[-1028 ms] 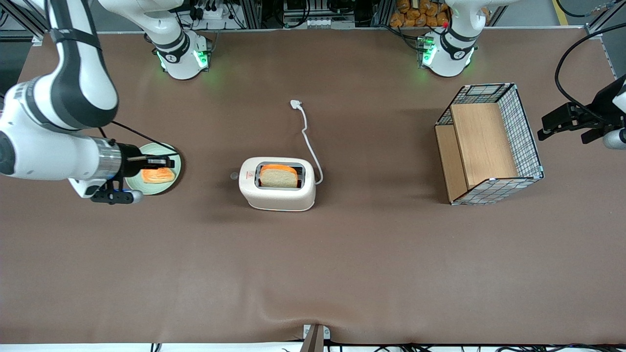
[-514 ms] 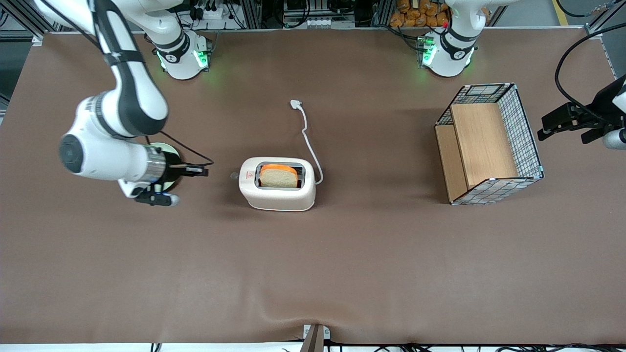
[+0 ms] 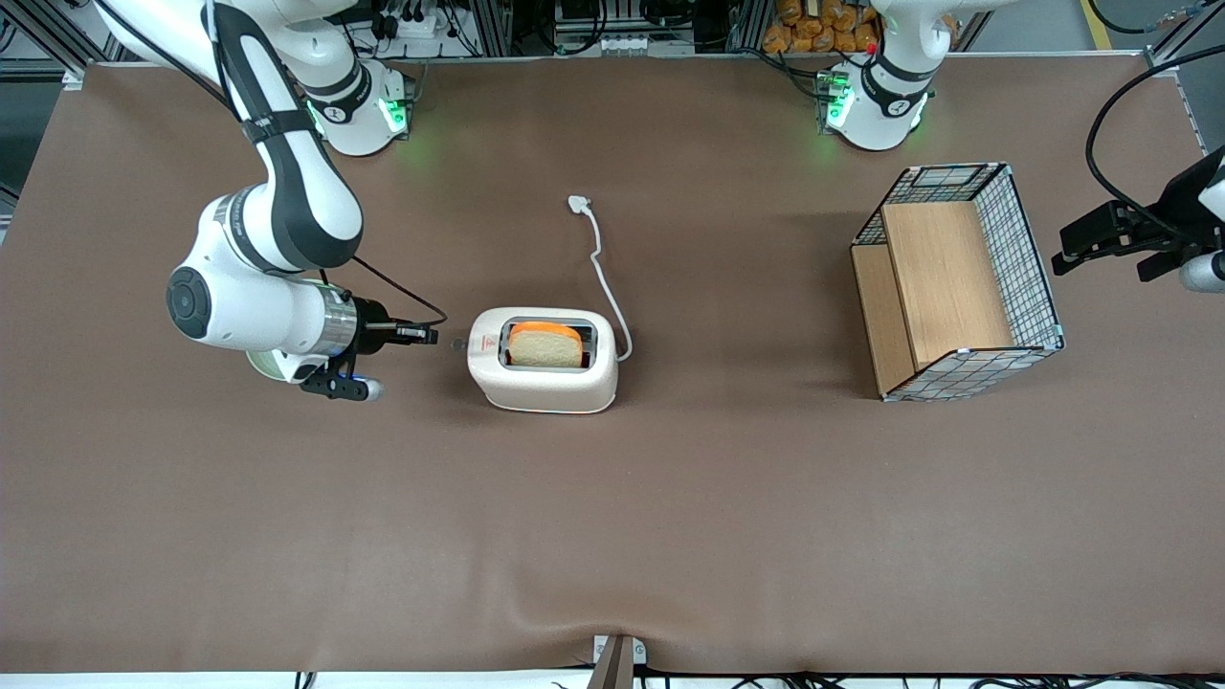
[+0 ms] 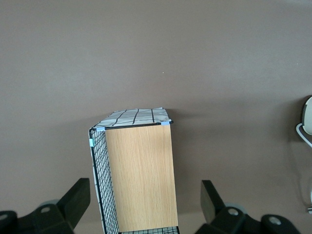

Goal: Press toaster button with right arm
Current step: 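Lower the right gripper onto the toaster's side lever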

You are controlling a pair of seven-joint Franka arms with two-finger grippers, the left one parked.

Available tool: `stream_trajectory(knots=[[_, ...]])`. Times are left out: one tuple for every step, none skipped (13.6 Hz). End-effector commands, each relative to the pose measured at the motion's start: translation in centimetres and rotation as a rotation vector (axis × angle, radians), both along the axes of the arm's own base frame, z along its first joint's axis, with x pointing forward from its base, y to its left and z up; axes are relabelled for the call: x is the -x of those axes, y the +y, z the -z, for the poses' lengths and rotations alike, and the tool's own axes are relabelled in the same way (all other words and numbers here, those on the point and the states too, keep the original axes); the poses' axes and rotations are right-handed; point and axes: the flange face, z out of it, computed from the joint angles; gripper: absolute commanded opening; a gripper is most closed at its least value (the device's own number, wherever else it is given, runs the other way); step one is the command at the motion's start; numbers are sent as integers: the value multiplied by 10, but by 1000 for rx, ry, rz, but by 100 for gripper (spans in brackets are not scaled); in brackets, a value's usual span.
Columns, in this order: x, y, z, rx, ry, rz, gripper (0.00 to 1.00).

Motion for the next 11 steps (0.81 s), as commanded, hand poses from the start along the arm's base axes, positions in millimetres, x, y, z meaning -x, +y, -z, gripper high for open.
stream_trajectory(knots=[[4,8,11,-13,-9,24,0],[7,16,14,-21,-4,23,0],[8,17,17,-28,-1,32,0],[8,18,17,-31,3,32,0],[9,18,17,-32,8,31,0],[9,18,17,-33,8,32,0],[9,20,16,-44,5,42,0],[9,22,17,-50,6,44,0],[9,25,17,-50,0,45,0],[8,24,18,-49,-6,48,0],[9,26,19,-48,-6,45,0]])
